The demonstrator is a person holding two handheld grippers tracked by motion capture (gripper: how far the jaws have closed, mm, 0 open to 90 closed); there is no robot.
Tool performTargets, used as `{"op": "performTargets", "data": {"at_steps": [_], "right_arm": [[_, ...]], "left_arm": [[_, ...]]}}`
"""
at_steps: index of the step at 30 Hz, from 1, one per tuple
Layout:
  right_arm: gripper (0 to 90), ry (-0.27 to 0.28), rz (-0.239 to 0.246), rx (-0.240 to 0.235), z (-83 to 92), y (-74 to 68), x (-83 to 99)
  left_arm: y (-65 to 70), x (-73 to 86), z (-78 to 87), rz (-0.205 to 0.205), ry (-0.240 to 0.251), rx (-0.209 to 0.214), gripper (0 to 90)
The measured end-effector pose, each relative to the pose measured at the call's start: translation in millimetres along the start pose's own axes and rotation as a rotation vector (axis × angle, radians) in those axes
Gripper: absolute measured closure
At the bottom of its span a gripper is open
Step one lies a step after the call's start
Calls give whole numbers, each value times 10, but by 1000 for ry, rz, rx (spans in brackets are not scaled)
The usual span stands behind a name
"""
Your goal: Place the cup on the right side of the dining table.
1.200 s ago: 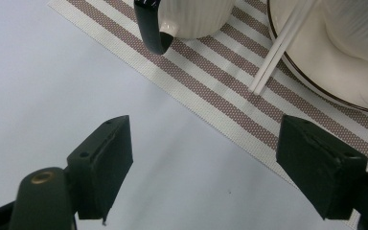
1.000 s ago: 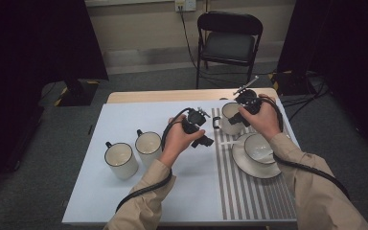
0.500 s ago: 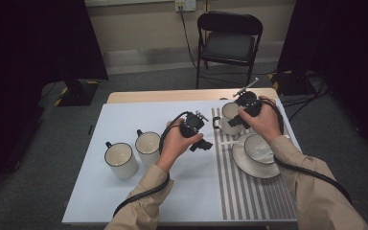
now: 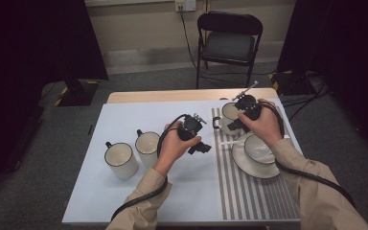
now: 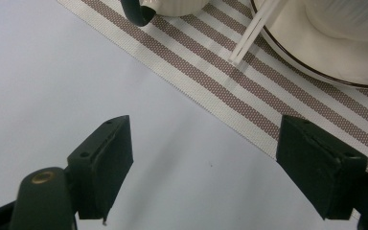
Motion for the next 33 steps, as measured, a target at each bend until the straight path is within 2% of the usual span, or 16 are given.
{"op": "performTargets", "data": {"at_steps": [10, 13, 20, 33], "right_arm": [[170, -2, 3, -9, 23, -30, 40], [175, -2, 8, -12, 27, -39, 57], [168, -5, 9, -16, 54, -73, 80], [167, 3, 20, -29, 63, -160, 97]], "left_arm": [[30, 59, 9, 0, -9, 9, 200], [40, 63, 14, 3, 7, 13, 200], [73, 96, 33, -5, 6, 28, 198], [90, 175, 79, 1, 22, 22, 197]]}}
Point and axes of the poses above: each handheld gripper's, and its own axes: z roughly backward along the jaws, x roughly out of its underside, y roughly to its right, the point moved 3 cm from there along -z, roughly forward along the jaws, and after that the axes turned 4 degrees about y, right-handed, at the moved point
